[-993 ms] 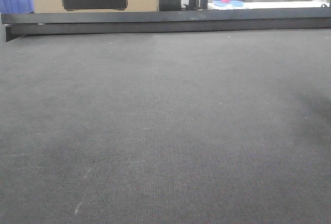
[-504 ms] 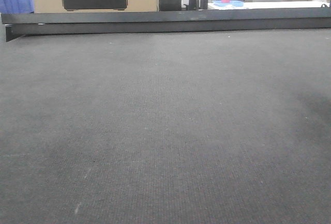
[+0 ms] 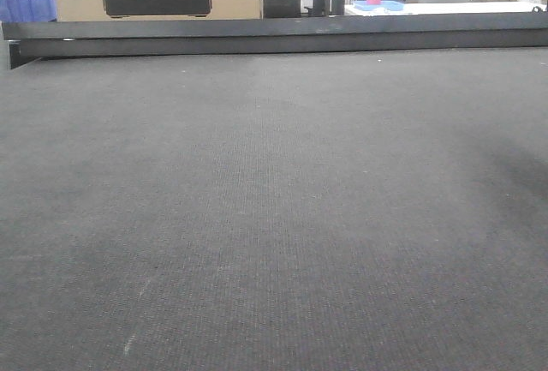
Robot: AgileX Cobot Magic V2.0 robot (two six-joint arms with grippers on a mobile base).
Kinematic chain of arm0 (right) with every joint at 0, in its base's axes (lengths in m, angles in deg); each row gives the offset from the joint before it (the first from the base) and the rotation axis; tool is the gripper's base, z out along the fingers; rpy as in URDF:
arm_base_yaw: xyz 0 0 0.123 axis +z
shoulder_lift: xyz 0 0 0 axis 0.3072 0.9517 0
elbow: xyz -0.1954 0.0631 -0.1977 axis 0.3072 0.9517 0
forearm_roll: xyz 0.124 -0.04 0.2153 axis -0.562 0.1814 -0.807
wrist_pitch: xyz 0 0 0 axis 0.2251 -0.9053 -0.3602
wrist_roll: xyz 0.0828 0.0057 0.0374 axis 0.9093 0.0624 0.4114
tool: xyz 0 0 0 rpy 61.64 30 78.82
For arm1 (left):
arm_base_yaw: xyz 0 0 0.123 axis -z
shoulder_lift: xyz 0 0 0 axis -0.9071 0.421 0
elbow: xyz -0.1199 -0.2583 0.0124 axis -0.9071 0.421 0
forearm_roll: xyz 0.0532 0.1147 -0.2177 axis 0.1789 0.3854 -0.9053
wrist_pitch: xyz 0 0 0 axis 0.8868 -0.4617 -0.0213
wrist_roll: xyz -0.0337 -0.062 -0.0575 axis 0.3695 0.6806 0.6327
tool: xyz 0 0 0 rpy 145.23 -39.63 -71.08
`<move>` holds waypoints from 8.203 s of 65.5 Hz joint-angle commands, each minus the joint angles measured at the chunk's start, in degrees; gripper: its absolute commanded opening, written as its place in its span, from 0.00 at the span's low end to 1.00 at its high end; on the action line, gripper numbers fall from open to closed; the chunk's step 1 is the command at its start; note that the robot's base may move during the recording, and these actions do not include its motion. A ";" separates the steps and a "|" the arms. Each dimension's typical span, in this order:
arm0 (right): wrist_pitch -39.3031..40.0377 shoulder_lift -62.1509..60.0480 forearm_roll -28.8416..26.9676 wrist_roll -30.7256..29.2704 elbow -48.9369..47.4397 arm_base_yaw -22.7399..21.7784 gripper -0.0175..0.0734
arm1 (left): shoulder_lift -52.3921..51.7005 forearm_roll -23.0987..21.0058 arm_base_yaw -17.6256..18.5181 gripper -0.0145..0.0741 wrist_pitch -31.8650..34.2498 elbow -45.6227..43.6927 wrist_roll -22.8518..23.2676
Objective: Place valve from conveyor to right shelf box
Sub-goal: 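Lift both held valves up off the conveyor belt, then drive the base to the shelf of blue bins, holding both valves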
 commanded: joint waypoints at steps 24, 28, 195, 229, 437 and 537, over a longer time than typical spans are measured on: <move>-0.99 -3.59 0.05 -0.20 -15.70 -0.05 0.02 | -25.33 -3.63 4.39 0.04 7.88 -0.58 2.14; -0.89 -4.83 0.05 -0.20 -16.70 -0.05 0.02 | -28.69 -3.63 4.39 0.04 9.55 -0.58 2.14; 0.57 -9.38 -0.05 -0.20 -18.88 -0.05 0.02 | -37.82 -3.56 4.39 0.04 16.16 -0.58 2.14; 0.57 -9.38 -0.05 -0.20 -18.88 -0.05 0.02 | -37.82 -3.56 4.39 0.04 16.16 -0.58 2.14; 0.57 -9.38 -0.05 -0.20 -18.88 -0.05 0.02 | -37.82 -3.56 4.39 0.04 16.53 -0.58 2.14; 0.57 -9.38 -0.05 -0.20 -18.88 -0.05 0.02 | -37.82 -3.56 4.39 0.04 16.53 -0.58 2.14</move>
